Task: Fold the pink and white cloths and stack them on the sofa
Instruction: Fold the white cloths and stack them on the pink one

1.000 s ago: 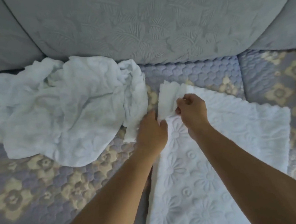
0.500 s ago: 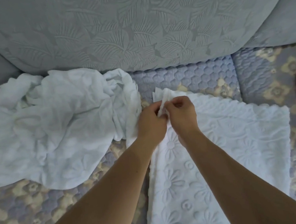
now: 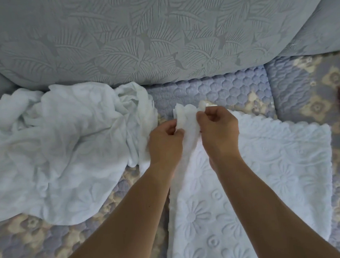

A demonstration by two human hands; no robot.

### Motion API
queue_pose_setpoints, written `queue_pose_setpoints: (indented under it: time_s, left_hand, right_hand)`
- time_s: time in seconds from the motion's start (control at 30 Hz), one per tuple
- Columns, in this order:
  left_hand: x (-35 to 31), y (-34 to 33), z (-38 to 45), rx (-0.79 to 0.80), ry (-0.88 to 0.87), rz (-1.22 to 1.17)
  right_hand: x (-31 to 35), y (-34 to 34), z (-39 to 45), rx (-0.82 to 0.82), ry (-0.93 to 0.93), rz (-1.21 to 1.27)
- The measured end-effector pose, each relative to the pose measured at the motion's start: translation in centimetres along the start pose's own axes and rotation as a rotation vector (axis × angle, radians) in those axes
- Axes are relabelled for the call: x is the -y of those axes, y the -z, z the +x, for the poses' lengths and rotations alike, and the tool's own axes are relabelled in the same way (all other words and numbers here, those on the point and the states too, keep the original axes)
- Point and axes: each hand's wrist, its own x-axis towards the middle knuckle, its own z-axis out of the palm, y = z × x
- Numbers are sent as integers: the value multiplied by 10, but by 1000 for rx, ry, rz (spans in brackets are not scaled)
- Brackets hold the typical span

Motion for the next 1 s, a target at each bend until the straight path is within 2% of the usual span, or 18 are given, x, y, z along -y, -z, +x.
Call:
queue_pose_setpoints:
  time_s: [0.13,0.3,0.43,0.53,0.6,0.7,0.8,0.87,1.0]
  left_hand:
    - [-9,-8,-10,113,-59,-68]
    - [-18,-10,-23,241,-50,-109]
    - [-4,-4,-34,369,-63,-122]
    - [9,2,-54,484,-30,74]
    - [13,6,-72,568,-13,192]
    - [25,10,-83,562,36,215]
    - [38,14,-79,397,120,222]
    - [48,16,-72,312,165,213]
    - [39,13,-61,350,197,1]
  right_hand:
    - [-1,-12,-7,31,-48,-48]
    - [2,-6,-10,49,-103,69]
    - [5,12,-6,-114,-126,36]
    - [15,27,-11,-275,27,43]
    - [23,28,-19,-275,136,22]
    - [19,12,-16,-63,96,-94]
    - [13,-5,5,273,-24,-220]
    - [10,-5,23,383,73,-379]
    - [9,13,56,484,289,-620]
